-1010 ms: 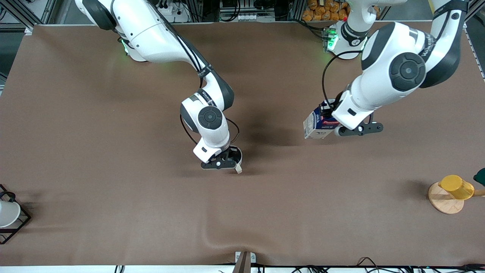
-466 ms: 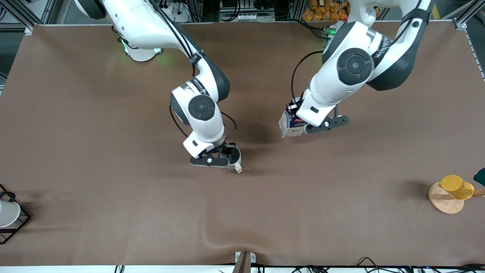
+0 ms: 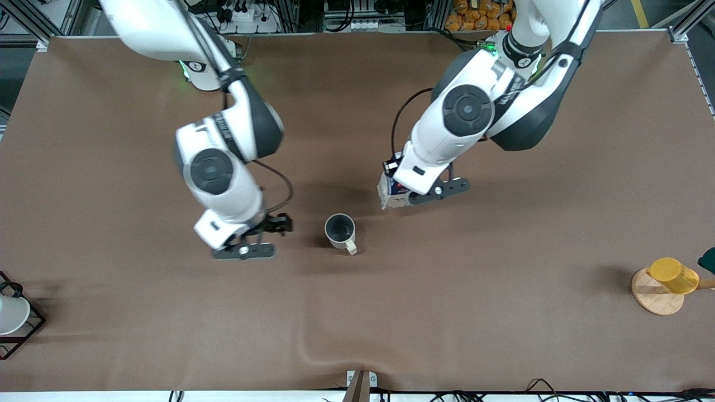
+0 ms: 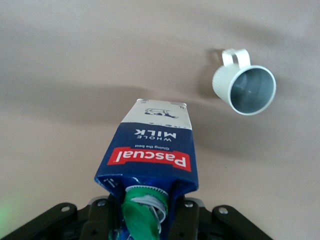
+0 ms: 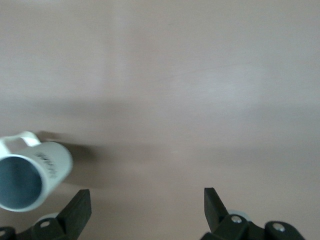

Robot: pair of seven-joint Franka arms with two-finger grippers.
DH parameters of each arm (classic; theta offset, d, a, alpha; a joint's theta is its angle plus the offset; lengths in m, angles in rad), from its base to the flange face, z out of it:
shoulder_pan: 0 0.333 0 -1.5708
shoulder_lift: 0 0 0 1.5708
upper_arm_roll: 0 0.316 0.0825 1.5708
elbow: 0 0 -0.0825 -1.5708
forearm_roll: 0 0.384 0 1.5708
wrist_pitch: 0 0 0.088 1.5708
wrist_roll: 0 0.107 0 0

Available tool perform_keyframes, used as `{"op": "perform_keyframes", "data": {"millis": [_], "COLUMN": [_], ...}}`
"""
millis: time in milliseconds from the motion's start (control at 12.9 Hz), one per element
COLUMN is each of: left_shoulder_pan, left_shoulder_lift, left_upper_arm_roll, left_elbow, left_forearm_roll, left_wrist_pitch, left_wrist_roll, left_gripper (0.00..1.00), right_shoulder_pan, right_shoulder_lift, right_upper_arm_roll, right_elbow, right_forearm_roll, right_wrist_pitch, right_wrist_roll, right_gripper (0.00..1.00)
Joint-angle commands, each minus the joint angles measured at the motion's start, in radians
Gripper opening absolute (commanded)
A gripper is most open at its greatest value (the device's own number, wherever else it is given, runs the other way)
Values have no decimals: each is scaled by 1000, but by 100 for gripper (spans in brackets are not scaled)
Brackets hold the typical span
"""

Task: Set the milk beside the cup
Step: 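Lower the milk beside the mug with the left gripper while the right gripper withdraws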

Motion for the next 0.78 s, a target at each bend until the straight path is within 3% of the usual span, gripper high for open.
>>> {"op": "perform_keyframes", "data": {"millis": [0,389,699], "left_shoulder_pan": [-57,-138,-272], "left_shoulder_lift": [76,129,170], "left_upper_arm_roll": [11,22,140], "left_elbow": [69,113,116], "left_forearm_roll": [10,35,35], "left_wrist_pitch": [2,79,105], "left_wrist_roll": [61,118,118], "left_gripper": [36,36,36], "right_shoulder_pan": [-78,-225,-309], "right_shoulder_lift": [-114,-269,-422], "right_upper_arm_roll": [22,21,21], "right_elbow": [-100,-229,-363], "right_forearm_roll": [15,15,15], "right_wrist_pitch": [-35,-76,-79], "right_wrist_roll": [-113,-334,-389], "right_gripper": [100,100,100]}}
